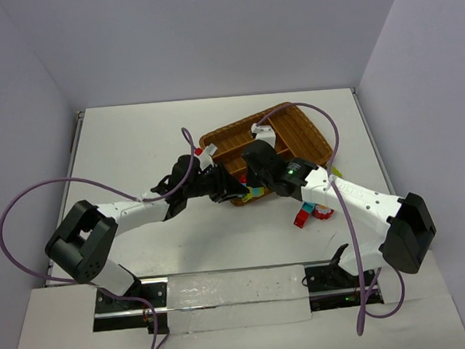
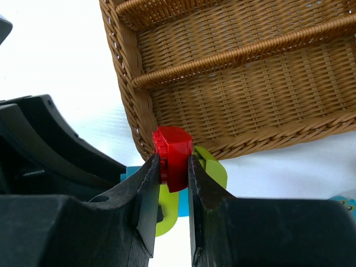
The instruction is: Sort the legos into containers by color
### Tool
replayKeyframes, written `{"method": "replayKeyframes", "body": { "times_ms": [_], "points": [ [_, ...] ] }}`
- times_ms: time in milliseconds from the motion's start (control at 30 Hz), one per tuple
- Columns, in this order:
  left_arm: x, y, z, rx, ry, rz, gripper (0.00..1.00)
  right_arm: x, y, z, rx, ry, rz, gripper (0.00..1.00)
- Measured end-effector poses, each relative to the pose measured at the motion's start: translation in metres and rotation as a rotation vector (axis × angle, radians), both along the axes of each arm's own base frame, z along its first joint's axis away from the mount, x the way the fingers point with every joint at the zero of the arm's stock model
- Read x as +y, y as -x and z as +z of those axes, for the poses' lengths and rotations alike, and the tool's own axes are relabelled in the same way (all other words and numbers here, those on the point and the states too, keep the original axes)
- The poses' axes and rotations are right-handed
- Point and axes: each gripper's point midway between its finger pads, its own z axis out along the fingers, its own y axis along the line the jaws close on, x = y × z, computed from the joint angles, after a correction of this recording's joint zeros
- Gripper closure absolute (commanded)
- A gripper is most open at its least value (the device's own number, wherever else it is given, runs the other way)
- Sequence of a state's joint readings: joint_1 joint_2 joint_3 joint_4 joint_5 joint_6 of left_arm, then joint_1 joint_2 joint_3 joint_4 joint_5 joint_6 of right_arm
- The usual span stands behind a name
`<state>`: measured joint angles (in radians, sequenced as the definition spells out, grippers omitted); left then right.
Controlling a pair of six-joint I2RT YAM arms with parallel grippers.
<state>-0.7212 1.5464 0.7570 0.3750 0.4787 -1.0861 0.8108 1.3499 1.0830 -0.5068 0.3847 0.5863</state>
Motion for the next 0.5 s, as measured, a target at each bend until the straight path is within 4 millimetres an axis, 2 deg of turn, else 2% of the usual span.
{"method": "replayKeyframes", "body": {
  "times_ms": [33, 300, 500],
  "points": [
    [0.0, 0.0, 0.0, 0.002, 0.0, 0.002, 1.0, 0.0, 0.0, 0.0, 0.0, -0.001, 0.0, 1.0],
    [0.0, -0.001, -0.002, 0.009, -0.002, 0.005, 1.0, 0.001, -0.002, 0.004, -0.009, -0.007, -0.004, 1.0],
    [0.0, -0.001, -0.002, 0.006, -0.003, 0.004, 1.0, -0.004, -0.016, 0.024, -0.056, -0.018, -0.046, 1.0]
  ]
}}
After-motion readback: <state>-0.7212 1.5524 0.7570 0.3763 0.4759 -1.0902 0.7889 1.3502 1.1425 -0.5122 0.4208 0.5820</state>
